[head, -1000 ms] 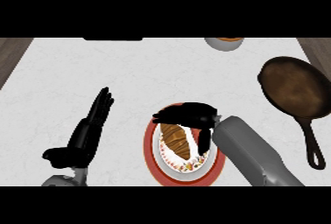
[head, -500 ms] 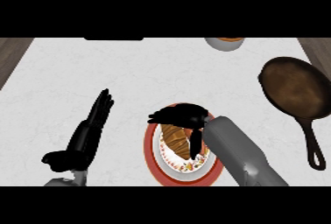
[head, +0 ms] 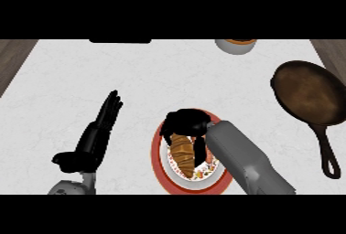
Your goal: Pick the croissant from the plate and place it in the pan
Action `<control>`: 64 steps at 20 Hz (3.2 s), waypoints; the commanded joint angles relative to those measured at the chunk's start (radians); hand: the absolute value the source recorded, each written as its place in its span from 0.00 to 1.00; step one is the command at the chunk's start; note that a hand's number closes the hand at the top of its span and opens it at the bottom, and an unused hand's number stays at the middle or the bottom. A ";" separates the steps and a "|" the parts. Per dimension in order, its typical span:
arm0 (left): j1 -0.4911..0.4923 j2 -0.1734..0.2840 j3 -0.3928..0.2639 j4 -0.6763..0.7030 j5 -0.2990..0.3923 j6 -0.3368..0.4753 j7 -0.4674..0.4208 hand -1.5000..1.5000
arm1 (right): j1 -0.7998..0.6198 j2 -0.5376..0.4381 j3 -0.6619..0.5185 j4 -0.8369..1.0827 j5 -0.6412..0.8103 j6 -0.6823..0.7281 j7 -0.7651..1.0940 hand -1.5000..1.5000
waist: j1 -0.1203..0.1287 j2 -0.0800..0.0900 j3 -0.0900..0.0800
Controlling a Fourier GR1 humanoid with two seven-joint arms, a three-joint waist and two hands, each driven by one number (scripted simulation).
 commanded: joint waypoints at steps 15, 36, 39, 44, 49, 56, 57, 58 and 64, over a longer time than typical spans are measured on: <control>0.060 -0.009 0.040 -0.027 -0.015 0.020 -0.004 0.50 | -0.030 -0.115 -0.455 0.124 -0.177 -0.344 0.757 1.00 | -0.080 -0.008 -0.006; 0.120 -0.029 -0.002 -0.066 -0.039 -0.011 -0.021 0.50 | -0.002 -0.166 -0.497 -0.225 0.124 -0.868 1.571 1.00 | -0.021 0.004 0.000; 0.019 -0.024 0.045 -0.014 -0.030 -0.014 0.007 0.50 | 0.033 -0.239 -0.547 -0.245 0.111 -0.882 1.522 1.00 | -0.025 0.007 0.000; 0.071 -0.038 0.012 -0.025 -0.047 -0.028 -0.037 0.50 | 0.080 -0.348 -0.610 -0.134 0.136 -0.987 1.414 1.00 | -0.009 0.012 0.001; 0.021 -0.064 -0.001 -0.051 -0.070 0.006 0.047 0.50 | 0.084 -0.405 -0.675 0.006 0.156 -1.123 1.336 1.00 | 0.004 0.016 0.002; 0.019 -0.052 0.001 -0.096 -0.057 -0.022 0.079 0.50 | 0.011 -0.501 -0.824 0.143 -0.047 -1.181 1.072 1.00 | 0.026 0.022 0.004; 0.022 -0.036 0.019 -0.054 -0.044 -0.053 0.021 0.50 | 0.056 -0.517 -0.851 0.117 -0.107 -1.200 1.000 1.00 | 0.023 0.025 0.005; 0.060 -0.032 0.001 -0.075 -0.052 -0.055 0.024 0.50 | 0.062 -0.552 -0.869 0.123 -0.138 -1.168 0.957 1.00 | 0.028 0.026 0.006; -0.024 -0.056 0.022 -0.017 -0.054 -0.041 0.026 0.50 | 0.025 -0.555 -0.905 0.300 -0.209 -0.851 0.984 0.00 | 0.041 0.036 0.005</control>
